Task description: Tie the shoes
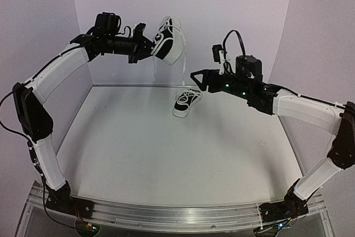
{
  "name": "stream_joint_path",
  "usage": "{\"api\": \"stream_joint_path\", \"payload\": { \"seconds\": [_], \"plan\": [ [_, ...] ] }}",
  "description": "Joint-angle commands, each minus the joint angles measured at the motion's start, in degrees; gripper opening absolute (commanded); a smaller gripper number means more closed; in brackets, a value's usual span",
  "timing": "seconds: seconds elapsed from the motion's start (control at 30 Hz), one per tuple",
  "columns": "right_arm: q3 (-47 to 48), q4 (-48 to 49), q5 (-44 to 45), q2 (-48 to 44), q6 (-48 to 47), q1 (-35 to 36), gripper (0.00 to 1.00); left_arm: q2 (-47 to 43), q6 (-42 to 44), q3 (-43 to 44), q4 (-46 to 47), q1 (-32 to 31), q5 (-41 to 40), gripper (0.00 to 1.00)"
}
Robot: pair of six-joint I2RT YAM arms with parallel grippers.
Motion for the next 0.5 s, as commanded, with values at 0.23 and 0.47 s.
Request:
{"api": "stream_joint_path", "payload": {
  "seconds": [0.23,0.47],
  "plan": [
    [10.6,-1.2,-7.9,10.7,-6.1,-1.2,0.79,-6.3,1.7,0.7,6.0,0.6,7.6,0.0],
    [14.6,-0.7,-10.7,14.7,-6.1,-1.2,0.34,-7.2,0.5,-1.4,7.5,1.0,7.7,0.0]
  ]
}}
